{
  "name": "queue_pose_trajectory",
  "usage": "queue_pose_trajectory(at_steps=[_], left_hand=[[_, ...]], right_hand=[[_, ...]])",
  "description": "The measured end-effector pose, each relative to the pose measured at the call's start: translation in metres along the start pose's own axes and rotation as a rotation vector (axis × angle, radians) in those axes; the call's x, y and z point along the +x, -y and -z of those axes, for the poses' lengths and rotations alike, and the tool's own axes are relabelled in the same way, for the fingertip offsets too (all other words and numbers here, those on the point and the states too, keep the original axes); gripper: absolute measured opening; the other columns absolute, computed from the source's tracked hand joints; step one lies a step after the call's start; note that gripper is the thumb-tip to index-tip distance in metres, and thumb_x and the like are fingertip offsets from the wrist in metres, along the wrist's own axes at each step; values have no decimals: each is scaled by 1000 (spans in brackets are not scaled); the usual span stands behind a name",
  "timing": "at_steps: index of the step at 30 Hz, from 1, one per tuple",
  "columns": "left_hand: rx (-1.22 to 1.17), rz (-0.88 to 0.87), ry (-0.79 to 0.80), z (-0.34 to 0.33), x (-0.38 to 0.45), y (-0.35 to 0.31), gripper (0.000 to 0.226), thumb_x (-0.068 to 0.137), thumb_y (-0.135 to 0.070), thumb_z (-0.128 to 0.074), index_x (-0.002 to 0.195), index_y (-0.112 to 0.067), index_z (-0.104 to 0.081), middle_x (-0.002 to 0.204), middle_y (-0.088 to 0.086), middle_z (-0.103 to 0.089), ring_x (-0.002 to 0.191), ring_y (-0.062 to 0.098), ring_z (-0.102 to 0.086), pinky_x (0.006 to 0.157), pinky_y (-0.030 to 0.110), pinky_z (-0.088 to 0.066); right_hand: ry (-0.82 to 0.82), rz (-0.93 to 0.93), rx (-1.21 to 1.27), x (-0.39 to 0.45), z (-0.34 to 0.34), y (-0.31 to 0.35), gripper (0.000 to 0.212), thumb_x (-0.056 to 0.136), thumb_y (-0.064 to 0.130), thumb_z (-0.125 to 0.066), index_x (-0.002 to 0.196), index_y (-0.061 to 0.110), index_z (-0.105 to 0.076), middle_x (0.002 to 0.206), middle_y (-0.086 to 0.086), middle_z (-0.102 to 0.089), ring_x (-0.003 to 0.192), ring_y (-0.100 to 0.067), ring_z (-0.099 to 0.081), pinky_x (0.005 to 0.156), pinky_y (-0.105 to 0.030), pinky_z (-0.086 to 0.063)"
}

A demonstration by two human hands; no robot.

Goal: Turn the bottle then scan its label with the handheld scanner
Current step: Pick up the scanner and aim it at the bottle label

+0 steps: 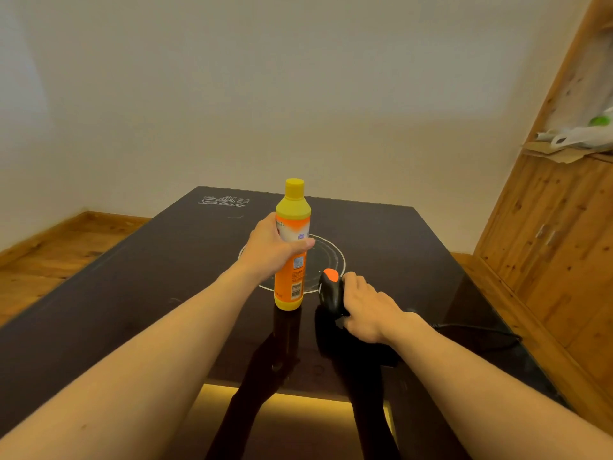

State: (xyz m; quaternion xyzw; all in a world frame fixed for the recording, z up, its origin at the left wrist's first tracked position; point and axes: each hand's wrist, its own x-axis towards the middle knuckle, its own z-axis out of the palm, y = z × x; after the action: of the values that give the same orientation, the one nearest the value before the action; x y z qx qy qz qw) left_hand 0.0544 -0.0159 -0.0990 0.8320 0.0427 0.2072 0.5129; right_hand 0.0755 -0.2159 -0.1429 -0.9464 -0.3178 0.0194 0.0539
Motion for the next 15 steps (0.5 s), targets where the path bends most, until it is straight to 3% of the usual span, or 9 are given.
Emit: queue_pose_trajectory(at_steps=[5, 9, 15], left_hand=[[-43, -12, 37, 3, -2, -1, 45, 70, -36, -75, 106, -30, -49, 92, -19, -57, 84, 4, -58, 61, 14, -42], [-63, -15, 36, 3, -3, 0, 44, 70, -35, -75, 106, -30, -50, 92, -20, -57, 83, 2, -58, 60, 13, -42], [-72, -3, 50, 3, -2, 3, 44, 70, -35, -75, 107, -29, -52, 93, -19, -59, 84, 2, -59, 61, 13, -42]], right_hand=[[-2, -28, -22, 7, -7, -5, 68, 83, 25, -66, 133, 11, -22, 126, -16, -42, 110, -35, -47, 87, -44, -42], [40, -75, 51, 12, -9, -8, 82, 81, 29, -70, 140, 12, -15, 132, -17, -38, 118, -35, -43, 95, -45, -40], [73, -100, 92, 15, -13, -8, 81, 81, 34, -69, 139, 14, -16, 128, -16, -36, 115, -34, -43, 94, -43, -40]])
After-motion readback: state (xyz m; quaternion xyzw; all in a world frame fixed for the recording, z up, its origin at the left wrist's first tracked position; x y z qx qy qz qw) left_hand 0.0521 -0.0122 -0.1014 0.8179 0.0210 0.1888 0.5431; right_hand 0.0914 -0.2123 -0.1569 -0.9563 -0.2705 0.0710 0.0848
